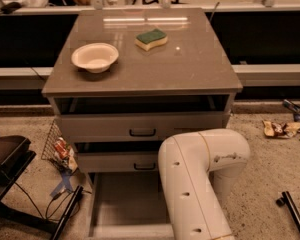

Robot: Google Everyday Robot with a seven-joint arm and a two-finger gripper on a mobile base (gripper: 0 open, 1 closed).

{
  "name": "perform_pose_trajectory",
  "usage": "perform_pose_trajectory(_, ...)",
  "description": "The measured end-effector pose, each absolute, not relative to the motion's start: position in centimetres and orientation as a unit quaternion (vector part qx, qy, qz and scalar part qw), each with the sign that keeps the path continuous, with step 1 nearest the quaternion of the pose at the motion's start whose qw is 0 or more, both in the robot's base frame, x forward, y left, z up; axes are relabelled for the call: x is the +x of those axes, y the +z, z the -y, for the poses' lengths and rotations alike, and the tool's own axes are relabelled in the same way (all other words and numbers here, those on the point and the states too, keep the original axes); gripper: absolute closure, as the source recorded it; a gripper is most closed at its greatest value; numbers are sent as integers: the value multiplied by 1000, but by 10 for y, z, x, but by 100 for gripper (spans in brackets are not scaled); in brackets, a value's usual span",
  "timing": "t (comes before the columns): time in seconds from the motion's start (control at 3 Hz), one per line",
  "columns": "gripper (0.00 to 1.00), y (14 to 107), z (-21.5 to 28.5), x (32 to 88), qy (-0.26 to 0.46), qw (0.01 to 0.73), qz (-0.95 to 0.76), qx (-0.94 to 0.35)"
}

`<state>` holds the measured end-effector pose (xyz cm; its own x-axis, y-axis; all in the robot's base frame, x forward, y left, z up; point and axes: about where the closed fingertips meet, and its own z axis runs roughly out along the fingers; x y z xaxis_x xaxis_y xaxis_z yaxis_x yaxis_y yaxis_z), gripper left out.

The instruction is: Open bottom drawer

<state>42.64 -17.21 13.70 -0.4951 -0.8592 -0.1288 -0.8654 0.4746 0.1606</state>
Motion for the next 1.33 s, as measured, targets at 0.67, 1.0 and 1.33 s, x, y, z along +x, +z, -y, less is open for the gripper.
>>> perform_pose_trajectory(0.67, 100, 152, 170, 394, 118, -12, -869, -480)
perform_pose_trajectory(1.0, 97, 152, 169, 396, 119, -12, -869, -480)
perform_pose_trajectory(1.33, 75, 152, 169, 395, 119, -13, -869, -481)
